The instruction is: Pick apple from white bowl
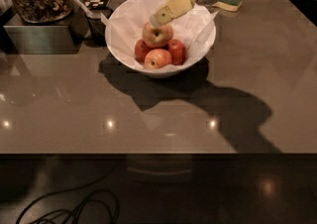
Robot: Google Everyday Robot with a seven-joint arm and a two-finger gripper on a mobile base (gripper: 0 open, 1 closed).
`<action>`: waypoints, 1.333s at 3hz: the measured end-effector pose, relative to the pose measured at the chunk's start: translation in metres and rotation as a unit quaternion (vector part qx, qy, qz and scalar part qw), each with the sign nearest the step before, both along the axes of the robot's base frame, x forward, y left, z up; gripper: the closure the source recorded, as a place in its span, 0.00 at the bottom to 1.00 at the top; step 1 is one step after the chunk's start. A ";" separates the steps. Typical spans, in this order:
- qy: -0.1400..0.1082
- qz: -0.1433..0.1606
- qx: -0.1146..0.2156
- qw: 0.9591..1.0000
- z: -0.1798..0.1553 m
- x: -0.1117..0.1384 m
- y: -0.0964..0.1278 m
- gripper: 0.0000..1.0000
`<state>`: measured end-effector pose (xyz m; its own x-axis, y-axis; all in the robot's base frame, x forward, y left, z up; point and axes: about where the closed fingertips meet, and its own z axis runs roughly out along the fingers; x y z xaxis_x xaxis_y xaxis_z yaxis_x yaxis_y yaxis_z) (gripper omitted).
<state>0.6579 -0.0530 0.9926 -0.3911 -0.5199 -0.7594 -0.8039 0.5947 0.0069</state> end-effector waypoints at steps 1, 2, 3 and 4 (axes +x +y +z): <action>0.001 0.002 0.000 1.000 -0.001 0.000 0.002 0.00; 0.016 0.002 -0.002 1.000 -0.022 0.007 0.009 0.00; 0.041 0.007 -0.004 0.999 -0.053 0.018 0.024 0.00; 0.061 0.010 -0.007 0.998 -0.079 0.029 0.041 0.00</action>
Offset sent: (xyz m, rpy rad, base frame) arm 0.0192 0.0160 -0.0600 -0.0110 0.0838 -0.0059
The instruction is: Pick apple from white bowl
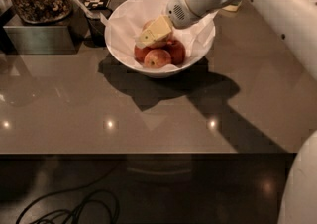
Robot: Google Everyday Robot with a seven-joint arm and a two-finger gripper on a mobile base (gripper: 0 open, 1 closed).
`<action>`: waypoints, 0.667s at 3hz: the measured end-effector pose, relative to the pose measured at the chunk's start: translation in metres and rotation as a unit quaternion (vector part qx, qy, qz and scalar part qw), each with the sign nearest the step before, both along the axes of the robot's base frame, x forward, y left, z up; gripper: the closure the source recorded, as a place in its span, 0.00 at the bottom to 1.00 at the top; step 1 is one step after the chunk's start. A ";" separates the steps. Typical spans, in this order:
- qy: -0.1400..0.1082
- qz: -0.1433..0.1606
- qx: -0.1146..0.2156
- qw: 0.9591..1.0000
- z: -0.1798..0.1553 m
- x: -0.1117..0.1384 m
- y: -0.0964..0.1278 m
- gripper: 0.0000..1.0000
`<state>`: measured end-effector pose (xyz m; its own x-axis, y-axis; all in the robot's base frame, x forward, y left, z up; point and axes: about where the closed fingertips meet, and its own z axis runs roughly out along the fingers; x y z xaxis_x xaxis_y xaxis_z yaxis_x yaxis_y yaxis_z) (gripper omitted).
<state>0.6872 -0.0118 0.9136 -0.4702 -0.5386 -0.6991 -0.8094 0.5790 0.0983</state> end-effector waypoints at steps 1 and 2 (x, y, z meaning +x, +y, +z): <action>-0.005 0.002 -0.006 1.000 -0.010 0.010 0.015 0.18; -0.006 0.002 -0.006 1.000 -0.011 0.010 0.016 0.42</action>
Offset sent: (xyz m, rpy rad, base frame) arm 0.0082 0.0128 -0.0089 -0.0101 -0.0086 0.0029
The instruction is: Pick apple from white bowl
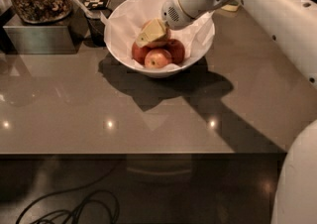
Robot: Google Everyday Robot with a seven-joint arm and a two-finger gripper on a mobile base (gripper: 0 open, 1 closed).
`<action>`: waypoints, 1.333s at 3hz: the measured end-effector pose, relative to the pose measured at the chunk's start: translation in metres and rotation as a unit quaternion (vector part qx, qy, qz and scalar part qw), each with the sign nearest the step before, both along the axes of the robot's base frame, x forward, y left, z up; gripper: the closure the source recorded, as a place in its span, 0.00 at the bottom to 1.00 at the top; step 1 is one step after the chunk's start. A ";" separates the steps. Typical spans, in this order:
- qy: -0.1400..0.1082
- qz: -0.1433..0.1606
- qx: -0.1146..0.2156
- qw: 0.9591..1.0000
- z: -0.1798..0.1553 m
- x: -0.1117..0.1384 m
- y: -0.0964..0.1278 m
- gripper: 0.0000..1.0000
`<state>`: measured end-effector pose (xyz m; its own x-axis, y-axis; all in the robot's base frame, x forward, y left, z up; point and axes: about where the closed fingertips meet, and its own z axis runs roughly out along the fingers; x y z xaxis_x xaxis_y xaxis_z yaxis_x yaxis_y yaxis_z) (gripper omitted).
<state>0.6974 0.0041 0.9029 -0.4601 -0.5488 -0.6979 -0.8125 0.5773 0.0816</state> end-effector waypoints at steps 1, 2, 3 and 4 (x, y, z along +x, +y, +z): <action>0.000 0.000 0.000 1.000 0.000 0.000 0.000 0.65; 0.000 0.000 0.000 1.000 0.000 0.000 0.000 0.89; -0.010 0.016 0.015 1.000 0.016 -0.008 -0.001 1.00; -0.021 0.033 0.051 0.998 0.040 -0.018 -0.009 1.00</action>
Offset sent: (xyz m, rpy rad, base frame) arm 0.0000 0.0000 0.0000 0.0000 0.0000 0.0000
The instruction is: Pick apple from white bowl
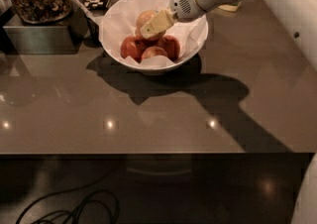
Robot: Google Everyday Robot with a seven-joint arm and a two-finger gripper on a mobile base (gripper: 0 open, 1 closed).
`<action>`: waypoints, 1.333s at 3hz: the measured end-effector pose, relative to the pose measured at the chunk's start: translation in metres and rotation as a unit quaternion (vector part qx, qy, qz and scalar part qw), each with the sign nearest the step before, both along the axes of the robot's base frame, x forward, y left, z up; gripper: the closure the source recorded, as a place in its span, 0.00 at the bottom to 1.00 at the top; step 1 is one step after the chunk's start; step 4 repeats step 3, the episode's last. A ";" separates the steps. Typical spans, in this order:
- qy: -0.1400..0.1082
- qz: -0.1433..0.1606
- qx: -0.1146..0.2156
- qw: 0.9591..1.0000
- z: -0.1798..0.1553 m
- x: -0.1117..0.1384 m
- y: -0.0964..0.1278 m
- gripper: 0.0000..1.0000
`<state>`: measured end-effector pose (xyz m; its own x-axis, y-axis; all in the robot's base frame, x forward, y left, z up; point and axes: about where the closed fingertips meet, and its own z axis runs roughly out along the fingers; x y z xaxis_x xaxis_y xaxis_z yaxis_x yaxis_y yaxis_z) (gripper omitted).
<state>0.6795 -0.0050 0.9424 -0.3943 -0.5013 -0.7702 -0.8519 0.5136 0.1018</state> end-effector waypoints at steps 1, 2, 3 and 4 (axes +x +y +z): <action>0.005 0.033 0.060 0.998 0.020 -0.010 -0.017 1.00; 0.016 0.076 0.112 0.991 0.037 -0.020 -0.038 1.00; 0.019 0.120 0.116 0.986 0.049 -0.027 -0.046 1.00; 0.019 0.120 0.116 0.986 0.049 -0.027 -0.046 1.00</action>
Offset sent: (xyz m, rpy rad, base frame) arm -0.0344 -0.0791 0.0678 0.3521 0.0561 0.2665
